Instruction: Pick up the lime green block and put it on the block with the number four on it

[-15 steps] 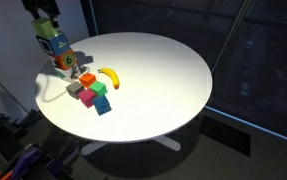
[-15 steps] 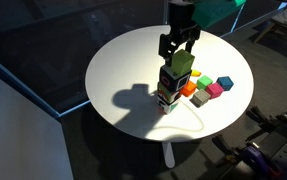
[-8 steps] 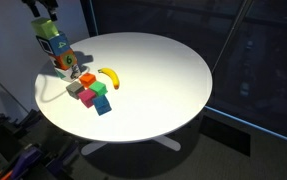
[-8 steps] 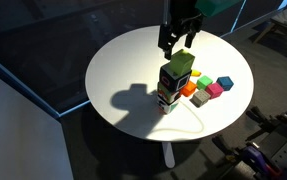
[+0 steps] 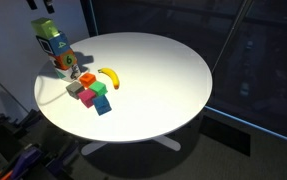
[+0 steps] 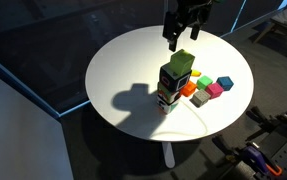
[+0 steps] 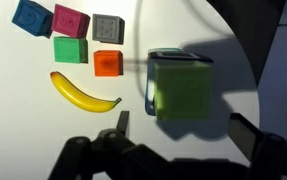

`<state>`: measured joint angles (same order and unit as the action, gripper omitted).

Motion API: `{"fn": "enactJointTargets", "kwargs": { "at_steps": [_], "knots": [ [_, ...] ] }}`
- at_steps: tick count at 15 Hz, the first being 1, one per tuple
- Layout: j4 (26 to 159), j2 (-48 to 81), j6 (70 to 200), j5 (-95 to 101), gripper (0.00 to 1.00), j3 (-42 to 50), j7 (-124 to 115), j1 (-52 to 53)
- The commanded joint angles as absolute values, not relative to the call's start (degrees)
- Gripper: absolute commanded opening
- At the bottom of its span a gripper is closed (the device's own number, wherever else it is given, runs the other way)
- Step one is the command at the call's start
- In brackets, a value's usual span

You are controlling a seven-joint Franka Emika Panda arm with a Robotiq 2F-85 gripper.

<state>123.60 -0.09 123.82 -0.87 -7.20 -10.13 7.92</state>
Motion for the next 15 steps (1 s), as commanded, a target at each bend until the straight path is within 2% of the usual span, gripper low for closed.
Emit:
{"fn": "enactJointTargets", "kwargs": {
  "at_steps": [1,15],
  "knots": [
    [125.72,-4.52,121.02,-1.42,1.0,-6.77,-12.02,7.17],
    [130.85,-15.49,109.16,-0.57,1.0,-5.15,-8.82,4.93]
  ]
}}
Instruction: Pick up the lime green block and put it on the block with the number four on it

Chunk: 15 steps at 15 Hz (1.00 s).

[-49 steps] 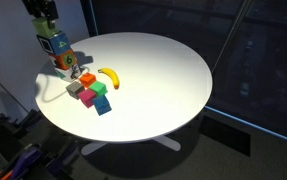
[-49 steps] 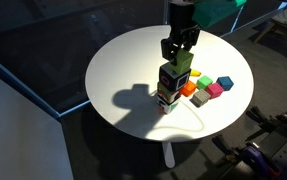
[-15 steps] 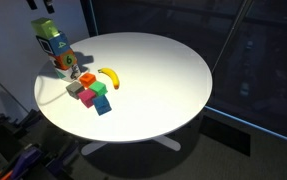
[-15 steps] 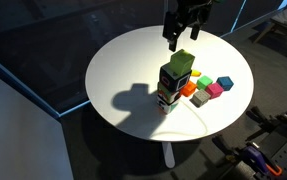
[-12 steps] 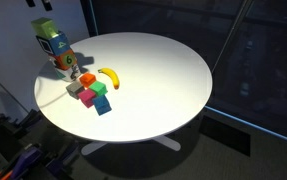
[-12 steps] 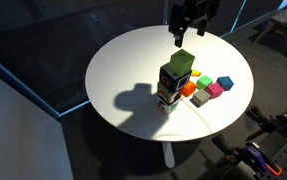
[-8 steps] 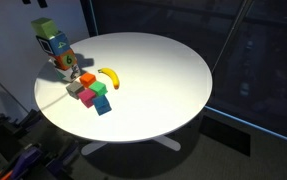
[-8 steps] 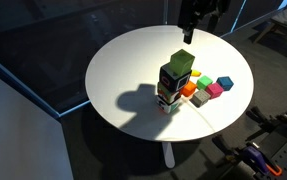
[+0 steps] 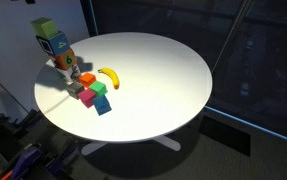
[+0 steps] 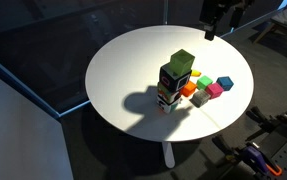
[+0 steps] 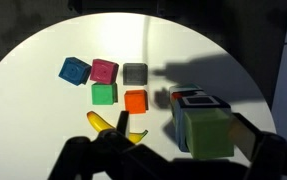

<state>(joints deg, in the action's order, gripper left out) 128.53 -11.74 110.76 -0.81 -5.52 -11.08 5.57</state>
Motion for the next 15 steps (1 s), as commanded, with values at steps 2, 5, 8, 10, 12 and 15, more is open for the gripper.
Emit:
{"fn": "enactJointTargets", "kwargs": {
  "at_steps": [2,5,8,10,12,15],
  "knots": [
    [132.34,-17.73,109.25,-0.47,1.0,-4.86,-7.15,4.87],
    [134.53,-21.06,110.49,-0.21,1.0,-4.51,-5.48,4.72],
    [135.77,-23.79,110.58,-0.75,1.0,-4.13,-5.11,4.55],
    [136.0,-24.69,110.0,-1.06,1.0,-3.92,-5.6,4.42],
    [136.1,-25.11,109.61,-1.1,1.0,-3.88,-6.12,4.28],
    [136.23,-25.27,109.84,-1.04,1.0,-3.98,-6.62,3.95]
  ]
}}
